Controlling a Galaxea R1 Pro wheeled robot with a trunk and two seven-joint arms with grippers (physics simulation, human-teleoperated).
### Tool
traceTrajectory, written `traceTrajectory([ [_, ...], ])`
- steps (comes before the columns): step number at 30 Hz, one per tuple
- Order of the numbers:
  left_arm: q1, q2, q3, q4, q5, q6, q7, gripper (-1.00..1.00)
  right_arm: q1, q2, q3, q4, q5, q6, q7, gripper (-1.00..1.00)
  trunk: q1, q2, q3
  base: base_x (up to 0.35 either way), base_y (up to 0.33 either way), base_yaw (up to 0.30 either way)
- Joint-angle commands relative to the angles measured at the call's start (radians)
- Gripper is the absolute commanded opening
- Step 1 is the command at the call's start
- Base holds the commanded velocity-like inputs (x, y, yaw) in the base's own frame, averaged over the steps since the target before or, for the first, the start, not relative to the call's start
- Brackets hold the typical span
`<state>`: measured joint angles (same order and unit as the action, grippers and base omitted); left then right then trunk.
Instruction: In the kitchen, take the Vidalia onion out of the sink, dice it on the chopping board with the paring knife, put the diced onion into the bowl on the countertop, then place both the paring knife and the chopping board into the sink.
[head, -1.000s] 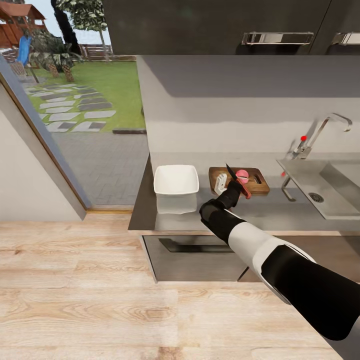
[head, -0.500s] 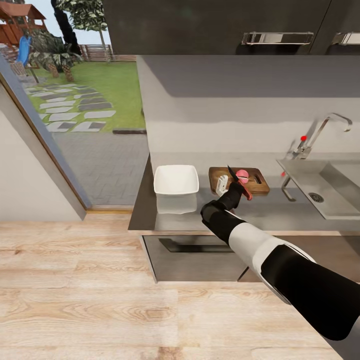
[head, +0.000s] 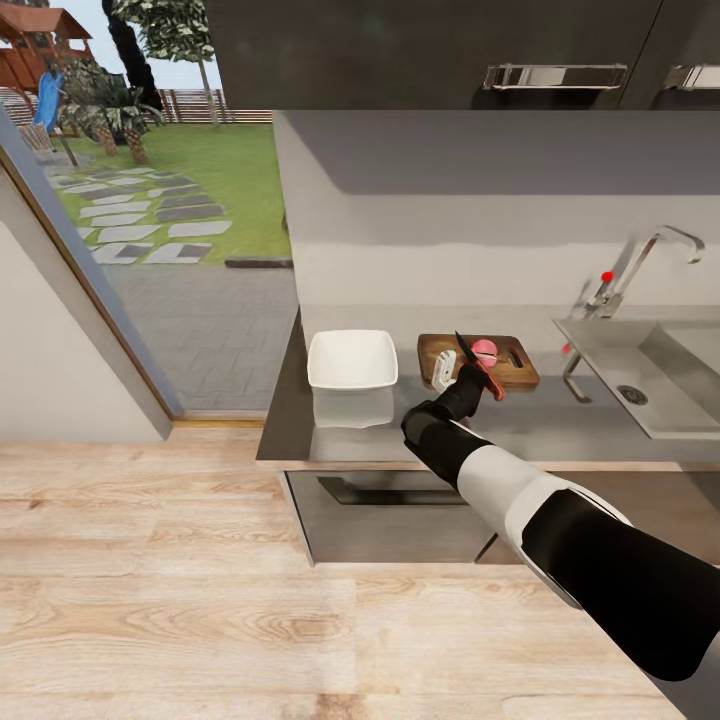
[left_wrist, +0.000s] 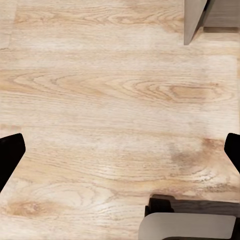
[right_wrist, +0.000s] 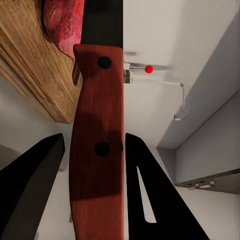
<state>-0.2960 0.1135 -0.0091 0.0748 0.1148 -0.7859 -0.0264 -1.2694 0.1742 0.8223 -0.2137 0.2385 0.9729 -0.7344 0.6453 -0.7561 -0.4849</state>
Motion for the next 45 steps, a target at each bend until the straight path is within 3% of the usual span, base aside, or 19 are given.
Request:
traceTrajectory([
  [1,-0.002,0.0,-0.002,0.004,0.006,-0.006,-0.003,1.0,-0.001,0.0,0.001,0.0,0.003,0.004,0.0,-1.0,0.0,-0.001,-0.001,0.0,0.0,0.0],
  [40,-0.002,0.0,-0.002,0.004,0.006,-0.006,-0.003,1.0,-0.001,0.0,0.0,-0.015,0.011,0.006,-0.008,-1.0,0.0,-0.001,-0.001,0.0,-0.001,0.0],
  [45,-0.002,0.0,-0.002,0.004,0.006,-0.006,-0.003,1.0,-0.001,-0.011,0.001,-0.015,0.011,0.006,-0.007,-1.0,0.0,-0.001,-0.001,0.0,-0.178,0.0],
])
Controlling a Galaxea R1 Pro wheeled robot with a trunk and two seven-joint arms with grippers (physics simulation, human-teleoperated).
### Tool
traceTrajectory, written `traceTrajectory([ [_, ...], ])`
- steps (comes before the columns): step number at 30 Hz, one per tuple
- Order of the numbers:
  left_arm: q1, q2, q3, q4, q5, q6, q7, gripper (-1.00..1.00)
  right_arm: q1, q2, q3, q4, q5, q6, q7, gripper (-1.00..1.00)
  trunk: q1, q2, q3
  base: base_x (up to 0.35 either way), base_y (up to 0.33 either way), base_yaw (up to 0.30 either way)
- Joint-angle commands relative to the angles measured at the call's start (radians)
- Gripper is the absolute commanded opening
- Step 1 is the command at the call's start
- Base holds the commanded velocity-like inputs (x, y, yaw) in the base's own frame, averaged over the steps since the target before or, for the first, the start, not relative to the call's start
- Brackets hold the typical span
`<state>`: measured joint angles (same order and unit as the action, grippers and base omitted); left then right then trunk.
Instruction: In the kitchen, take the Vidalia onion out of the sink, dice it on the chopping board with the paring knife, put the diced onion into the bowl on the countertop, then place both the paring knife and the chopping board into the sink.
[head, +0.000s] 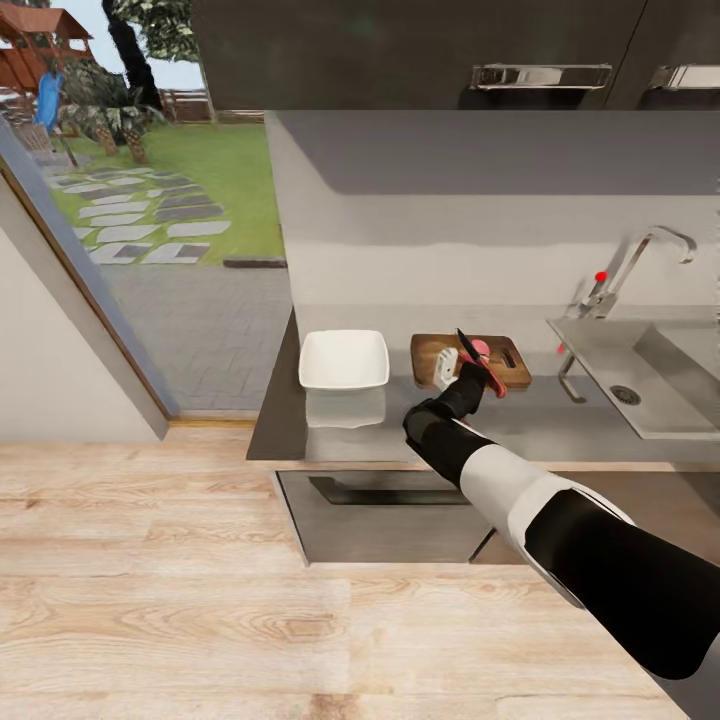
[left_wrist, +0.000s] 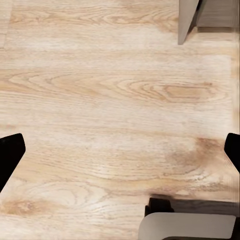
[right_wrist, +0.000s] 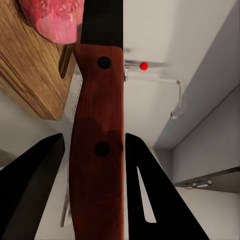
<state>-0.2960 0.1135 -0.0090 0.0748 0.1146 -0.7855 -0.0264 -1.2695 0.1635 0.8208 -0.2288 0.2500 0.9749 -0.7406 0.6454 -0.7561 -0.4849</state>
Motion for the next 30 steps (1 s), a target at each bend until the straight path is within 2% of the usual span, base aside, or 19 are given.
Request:
traceTrajectory([
  [1,-0.002,0.0,-0.002,0.004,0.006,-0.006,-0.003,1.0,-0.001,-0.001,0.003,0.0,0.0,0.004,-0.001,-1.0,0.0,-0.001,-0.001,0.0,-0.278,0.0],
  [6,-0.002,0.0,-0.002,0.004,0.007,-0.006,-0.003,1.0,-0.001,-0.002,0.003,0.0,0.0,0.004,0.0,-1.0,0.0,-0.001,-0.001,0.0,-0.152,0.0],
  [19,-0.002,0.0,-0.002,0.004,0.006,-0.006,-0.003,1.0,-0.001,0.002,0.004,0.0,0.0,0.004,0.0,-1.0,0.0,-0.001,-0.001,0.0,-0.011,0.0],
  [30,-0.002,0.0,-0.002,0.003,0.006,-0.006,-0.003,1.0,-0.001,0.004,0.005,0.0,0.0,0.004,-0.002,-1.0,0.0,-0.001,-0.001,0.041,0.097,0.0],
])
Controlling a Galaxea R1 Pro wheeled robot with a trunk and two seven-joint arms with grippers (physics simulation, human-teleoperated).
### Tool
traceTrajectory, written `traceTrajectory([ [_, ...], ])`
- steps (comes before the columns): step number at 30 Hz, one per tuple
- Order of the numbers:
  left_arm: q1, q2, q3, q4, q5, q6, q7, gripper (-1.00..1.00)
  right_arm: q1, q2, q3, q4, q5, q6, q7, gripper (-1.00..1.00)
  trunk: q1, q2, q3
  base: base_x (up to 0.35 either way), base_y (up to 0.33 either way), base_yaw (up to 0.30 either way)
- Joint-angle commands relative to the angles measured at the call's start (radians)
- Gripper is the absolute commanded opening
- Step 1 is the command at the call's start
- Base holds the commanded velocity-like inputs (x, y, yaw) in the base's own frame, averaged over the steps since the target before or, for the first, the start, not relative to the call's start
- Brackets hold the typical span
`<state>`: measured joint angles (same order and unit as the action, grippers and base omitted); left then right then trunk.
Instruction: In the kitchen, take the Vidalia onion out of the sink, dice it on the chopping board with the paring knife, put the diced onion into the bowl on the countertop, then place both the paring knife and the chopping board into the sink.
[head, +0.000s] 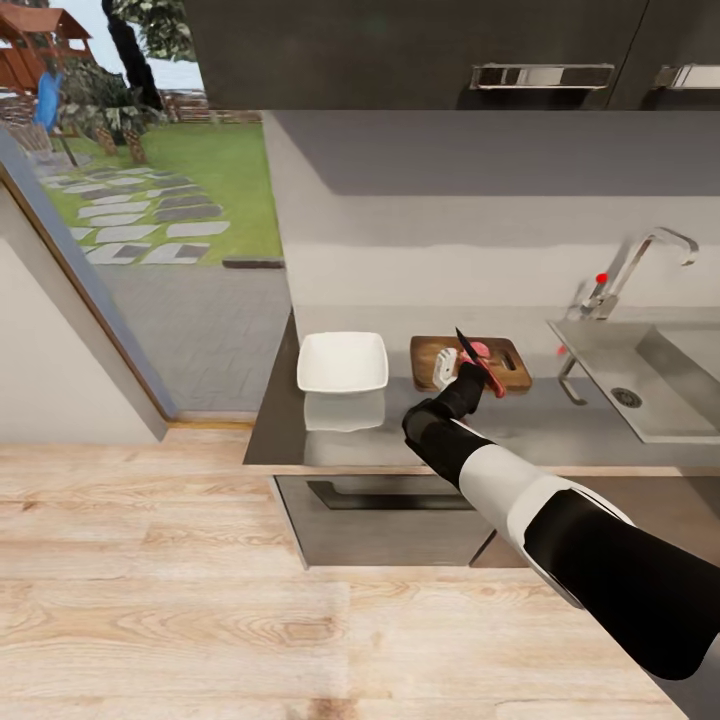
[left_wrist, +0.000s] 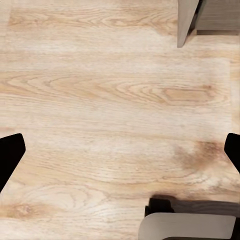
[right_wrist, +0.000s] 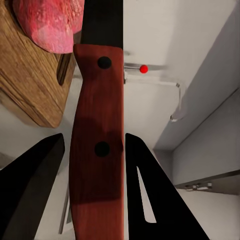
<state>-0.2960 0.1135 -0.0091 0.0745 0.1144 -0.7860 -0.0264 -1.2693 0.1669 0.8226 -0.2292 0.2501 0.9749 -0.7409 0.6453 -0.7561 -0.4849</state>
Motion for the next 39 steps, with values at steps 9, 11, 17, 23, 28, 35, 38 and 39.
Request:
traceTrajectory([
  [9,-0.002,0.0,-0.002,0.004,0.007,-0.006,-0.003,1.0,-0.001,-0.002,0.003,0.001,0.0,0.004,0.0,-1.0,0.0,-0.001,-0.001,0.003,0.007,0.0],
  [11,-0.002,0.0,-0.002,0.004,0.006,-0.006,-0.003,1.0,-0.001,-0.003,0.003,0.003,-0.001,0.004,0.0,-1.0,0.0,-0.001,-0.001,0.0,0.0,0.0],
  [17,-0.002,0.0,-0.002,0.004,0.006,-0.006,-0.003,1.0,-0.001,-0.004,0.002,0.009,-0.004,0.003,0.003,-1.0,0.0,-0.001,-0.001,0.0,0.0,0.0],
  [23,-0.002,0.0,-0.002,0.004,0.006,-0.006,-0.003,1.0,-0.001,-0.004,0.002,0.01,-0.004,0.002,0.002,-1.0,0.0,-0.001,-0.001,0.0,0.0,0.0],
  [28,-0.002,0.0,-0.002,0.004,0.006,-0.006,-0.003,1.0,-0.001,-0.004,0.003,0.01,-0.003,0.002,0.002,-1.0,0.0,-0.001,-0.001,0.0,0.0,0.0],
  [35,-0.001,0.0,-0.002,0.004,0.006,-0.006,-0.003,1.0,-0.001,-0.004,0.003,0.01,-0.003,0.002,0.001,-1.0,0.0,-0.001,-0.001,0.0,0.0,0.0],
  [38,-0.001,0.0,-0.002,0.005,0.006,-0.006,-0.003,1.0,-0.001,-0.004,0.003,0.01,-0.003,0.002,0.001,-1.0,0.0,-0.001,-0.001,0.0,0.0,0.0],
  [39,-0.001,0.0,-0.002,0.004,0.006,-0.006,-0.003,1.0,-0.001,-0.004,0.003,0.01,-0.003,0.002,0.001,-1.0,0.0,-0.001,-0.001,0.0,0.0,0.0],
])
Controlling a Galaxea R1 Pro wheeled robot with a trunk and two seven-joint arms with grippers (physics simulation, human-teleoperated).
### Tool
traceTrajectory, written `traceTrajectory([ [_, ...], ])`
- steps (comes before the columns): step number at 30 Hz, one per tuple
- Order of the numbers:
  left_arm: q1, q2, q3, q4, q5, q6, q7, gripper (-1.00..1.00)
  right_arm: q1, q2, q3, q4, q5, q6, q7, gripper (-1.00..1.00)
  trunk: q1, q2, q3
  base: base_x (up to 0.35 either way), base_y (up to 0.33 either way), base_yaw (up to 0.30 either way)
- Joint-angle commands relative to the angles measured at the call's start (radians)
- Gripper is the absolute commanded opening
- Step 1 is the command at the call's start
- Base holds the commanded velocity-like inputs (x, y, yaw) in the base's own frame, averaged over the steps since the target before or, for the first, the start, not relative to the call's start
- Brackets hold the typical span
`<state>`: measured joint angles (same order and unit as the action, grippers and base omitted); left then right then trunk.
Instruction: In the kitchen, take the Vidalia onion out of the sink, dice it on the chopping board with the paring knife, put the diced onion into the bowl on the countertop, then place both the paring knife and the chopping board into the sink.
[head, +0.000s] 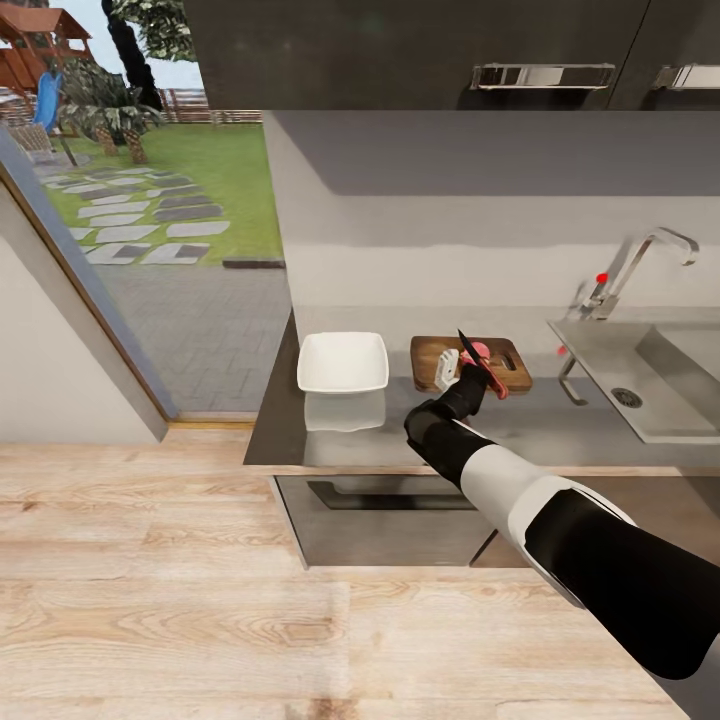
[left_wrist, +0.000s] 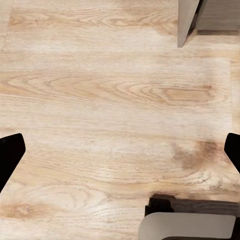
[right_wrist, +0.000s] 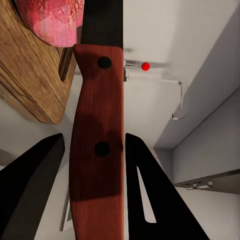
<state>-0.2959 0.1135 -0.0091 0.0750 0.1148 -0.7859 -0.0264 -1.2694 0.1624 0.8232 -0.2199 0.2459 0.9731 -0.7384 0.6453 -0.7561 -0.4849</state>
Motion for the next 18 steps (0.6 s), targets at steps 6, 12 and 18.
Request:
traceTrajectory([
  [6,-0.002,0.0,-0.002,0.003,0.005,-0.006,-0.003,1.0,-0.001,0.0,0.002,0.0,0.001,0.004,-0.001,-1.0,0.0,-0.001,-0.001,0.0,0.0,0.0],
  [12,-0.002,0.0,-0.002,0.003,0.006,-0.006,-0.003,1.0,-0.001,0.0,0.002,0.0,0.001,0.004,-0.001,-1.0,0.0,-0.001,-0.001,0.0,0.0,0.0],
  [18,-0.002,0.0,-0.002,0.004,0.006,-0.006,-0.003,1.0,-0.001,0.001,0.002,0.001,0.001,0.004,-0.001,-1.0,0.0,-0.001,-0.001,0.0,0.0,0.0],
])
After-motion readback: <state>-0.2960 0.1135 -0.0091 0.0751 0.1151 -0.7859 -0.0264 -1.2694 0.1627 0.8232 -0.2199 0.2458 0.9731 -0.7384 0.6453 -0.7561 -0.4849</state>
